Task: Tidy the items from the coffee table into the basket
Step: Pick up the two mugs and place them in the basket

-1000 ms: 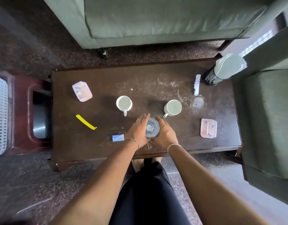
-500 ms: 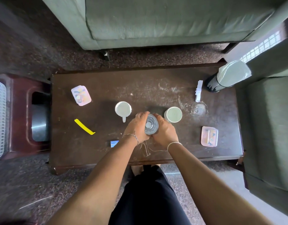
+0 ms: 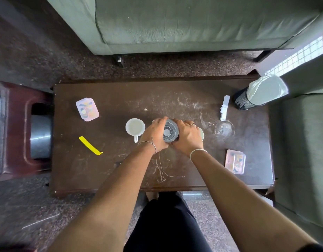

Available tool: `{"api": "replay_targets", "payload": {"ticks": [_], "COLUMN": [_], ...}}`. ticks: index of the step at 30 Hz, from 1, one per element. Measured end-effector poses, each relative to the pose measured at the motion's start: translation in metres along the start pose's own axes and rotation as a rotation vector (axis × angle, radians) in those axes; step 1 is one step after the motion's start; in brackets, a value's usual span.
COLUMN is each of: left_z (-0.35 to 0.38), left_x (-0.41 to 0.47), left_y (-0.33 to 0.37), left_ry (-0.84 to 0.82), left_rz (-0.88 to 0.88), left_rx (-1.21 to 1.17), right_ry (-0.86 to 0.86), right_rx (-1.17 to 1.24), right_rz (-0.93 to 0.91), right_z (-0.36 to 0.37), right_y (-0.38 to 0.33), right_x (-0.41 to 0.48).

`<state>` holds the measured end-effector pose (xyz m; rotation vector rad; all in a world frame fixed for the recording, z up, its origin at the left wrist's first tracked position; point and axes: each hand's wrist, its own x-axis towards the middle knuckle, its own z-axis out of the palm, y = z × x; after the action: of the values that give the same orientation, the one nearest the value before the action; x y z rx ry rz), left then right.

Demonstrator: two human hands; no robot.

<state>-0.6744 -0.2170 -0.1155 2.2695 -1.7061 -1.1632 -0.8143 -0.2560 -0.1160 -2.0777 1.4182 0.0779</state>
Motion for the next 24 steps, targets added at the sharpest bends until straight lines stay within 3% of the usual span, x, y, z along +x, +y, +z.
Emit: {"api": "replay_targets", "payload": {"ticks": [10,15,19,24], "left_z": [0.005,-0.004,-0.012,-0.012], "left_x": [-0.007,-0.028,-0.048,-0.044], "left_y": [0.001,-0.01,-0.029,-0.049], "left_ry": [0.011,0.151,0.387,0.395], "left_rz": [-0.035,-0.042,-0.189,-0.485], "left_rx": [0.015,0.025,0.25,-0.014], "right_ry": [0.002,0.122,0.202,0.287], "right_rx": [0.025,0.075,0.078,0.127], "right_rz": [0.046,0.161,0.349,0.479], "right_z": [0.001,0.004,0.017,0.038], "right_y": [-0.003,-0.01,-0.012,-0.015], "right_x": [-0.006,-0.028,-0.05,-0.065]}}
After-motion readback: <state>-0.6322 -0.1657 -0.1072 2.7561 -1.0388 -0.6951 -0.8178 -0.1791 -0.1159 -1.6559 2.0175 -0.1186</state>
